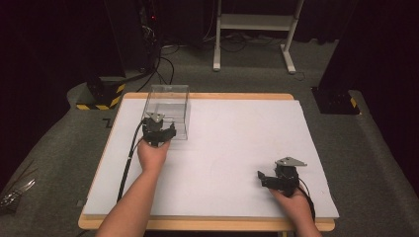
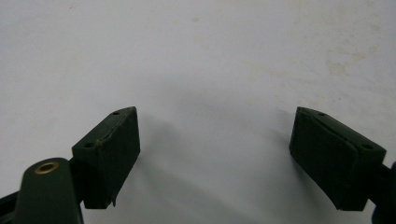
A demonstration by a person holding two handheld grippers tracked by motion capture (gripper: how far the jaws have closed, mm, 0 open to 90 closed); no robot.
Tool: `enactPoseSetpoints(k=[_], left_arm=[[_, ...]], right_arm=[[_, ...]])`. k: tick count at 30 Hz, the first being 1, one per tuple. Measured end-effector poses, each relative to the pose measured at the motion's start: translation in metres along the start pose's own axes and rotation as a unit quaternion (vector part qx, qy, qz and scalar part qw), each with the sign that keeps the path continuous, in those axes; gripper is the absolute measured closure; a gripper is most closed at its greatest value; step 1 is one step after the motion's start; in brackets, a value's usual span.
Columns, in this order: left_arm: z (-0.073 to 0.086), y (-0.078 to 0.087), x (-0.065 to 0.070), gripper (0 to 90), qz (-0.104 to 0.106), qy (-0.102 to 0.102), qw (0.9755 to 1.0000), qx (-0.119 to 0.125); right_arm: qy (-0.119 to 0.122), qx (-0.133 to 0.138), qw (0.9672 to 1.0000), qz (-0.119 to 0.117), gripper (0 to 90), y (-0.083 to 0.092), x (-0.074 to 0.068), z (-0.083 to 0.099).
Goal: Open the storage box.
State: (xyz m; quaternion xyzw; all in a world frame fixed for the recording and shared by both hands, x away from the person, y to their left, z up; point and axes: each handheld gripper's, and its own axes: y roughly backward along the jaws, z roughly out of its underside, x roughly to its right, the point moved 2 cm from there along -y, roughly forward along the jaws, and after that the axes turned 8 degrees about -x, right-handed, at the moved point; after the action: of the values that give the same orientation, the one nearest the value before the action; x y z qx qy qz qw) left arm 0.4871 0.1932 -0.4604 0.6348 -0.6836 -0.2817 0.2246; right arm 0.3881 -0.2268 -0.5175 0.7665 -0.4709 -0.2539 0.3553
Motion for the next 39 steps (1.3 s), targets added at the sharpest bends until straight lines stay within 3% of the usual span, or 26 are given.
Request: enactPoseSetpoints(k=[20,39], left_arm=[[0.01,0.01,0.002,32.5,0.0,-0.004,1.0,0.004],[0.032,0.03,0.005,32.6,0.004,-0.006,0.9998,0.016]], right_arm=[[0.0,0.0,1.0,-0.001,16.1,0.0,0.0,0.0],[0.0,0.0,1.0,-0.001,16.1,0.0,0.0,0.0]])
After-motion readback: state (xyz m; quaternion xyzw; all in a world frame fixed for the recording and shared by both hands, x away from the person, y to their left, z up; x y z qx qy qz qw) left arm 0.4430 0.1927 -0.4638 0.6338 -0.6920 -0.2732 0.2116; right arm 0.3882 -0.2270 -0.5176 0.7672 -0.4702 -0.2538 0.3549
